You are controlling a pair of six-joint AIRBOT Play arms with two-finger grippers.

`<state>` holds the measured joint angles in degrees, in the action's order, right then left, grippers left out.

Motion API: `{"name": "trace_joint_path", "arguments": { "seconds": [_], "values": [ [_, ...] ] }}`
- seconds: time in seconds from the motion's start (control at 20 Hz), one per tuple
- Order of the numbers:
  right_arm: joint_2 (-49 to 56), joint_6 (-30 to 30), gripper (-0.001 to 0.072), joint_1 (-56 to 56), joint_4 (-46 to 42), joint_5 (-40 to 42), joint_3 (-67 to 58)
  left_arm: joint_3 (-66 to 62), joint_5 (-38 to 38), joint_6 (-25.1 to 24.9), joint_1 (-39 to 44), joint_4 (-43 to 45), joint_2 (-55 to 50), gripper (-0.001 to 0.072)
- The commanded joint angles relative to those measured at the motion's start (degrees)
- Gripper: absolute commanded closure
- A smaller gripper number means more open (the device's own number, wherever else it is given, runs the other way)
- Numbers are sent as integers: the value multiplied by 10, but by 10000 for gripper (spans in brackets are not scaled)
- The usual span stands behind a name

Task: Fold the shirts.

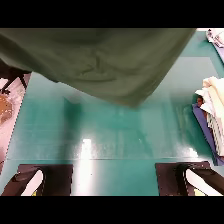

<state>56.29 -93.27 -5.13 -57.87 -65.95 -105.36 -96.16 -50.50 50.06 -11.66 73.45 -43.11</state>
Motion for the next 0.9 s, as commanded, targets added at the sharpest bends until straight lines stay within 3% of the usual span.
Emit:
{"name": "trace_joint_path", "arguments": {
  "seconds": [0.0, 0.25, 0.45, 0.6, 0.85],
  "values": [
    [-86, 27, 693, -34, -1, 30, 0, -22, 5, 0, 0, 8, 59, 682],
    [-169, 97, 692, -34, -1, 111, 0, -22, 6, -10, 0, 2, 136, 682],
    [-190, 113, 692, -34, -3, 152, 0, -21, -13, -10, 0, -99, 141, 681],
    [-144, 117, 692, -34, -7, 78, 0, 14, -54, -3, 0, -129, 127, 681],
    [17, 180, 692, -34, -8, -105, 1, 185, -121, 55, 0, -141, 103, 681]
  ]
}}
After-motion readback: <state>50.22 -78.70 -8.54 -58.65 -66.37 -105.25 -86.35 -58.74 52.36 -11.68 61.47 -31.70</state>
